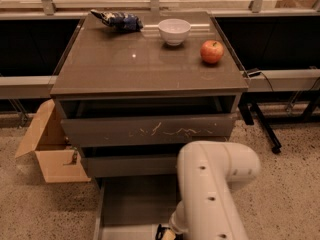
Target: Pick rxbar blueberry from bottom drawer and place on counter
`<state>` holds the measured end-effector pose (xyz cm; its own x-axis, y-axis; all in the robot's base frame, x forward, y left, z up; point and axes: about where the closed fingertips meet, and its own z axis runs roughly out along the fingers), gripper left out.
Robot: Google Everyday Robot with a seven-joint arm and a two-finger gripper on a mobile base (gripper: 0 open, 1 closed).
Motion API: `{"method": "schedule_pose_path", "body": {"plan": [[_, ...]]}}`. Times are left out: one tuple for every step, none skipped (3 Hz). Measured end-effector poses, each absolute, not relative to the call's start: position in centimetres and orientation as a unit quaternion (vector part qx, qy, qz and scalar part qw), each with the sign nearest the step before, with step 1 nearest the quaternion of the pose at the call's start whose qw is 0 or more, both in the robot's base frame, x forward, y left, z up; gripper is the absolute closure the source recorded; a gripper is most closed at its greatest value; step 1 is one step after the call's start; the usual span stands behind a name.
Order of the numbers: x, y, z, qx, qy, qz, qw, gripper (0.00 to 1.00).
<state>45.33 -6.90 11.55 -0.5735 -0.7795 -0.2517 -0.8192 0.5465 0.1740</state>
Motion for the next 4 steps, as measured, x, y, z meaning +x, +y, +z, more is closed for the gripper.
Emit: {"method": "schedule_pose_path", "body": {"plan": [[45.2,-6.4,10.7,-0.468,0.874,0.108,0.072,0.00],[45.1,-5.9,9.8,-0.474,0.871,0.106,0.077,0.16],[45.1,-5.9,9.6,-0.471,0.870,0.117,0.085,0.39],[45.1,-5.9,10.5,-0.471,0.870,0.117,0.085,0.63]]}}
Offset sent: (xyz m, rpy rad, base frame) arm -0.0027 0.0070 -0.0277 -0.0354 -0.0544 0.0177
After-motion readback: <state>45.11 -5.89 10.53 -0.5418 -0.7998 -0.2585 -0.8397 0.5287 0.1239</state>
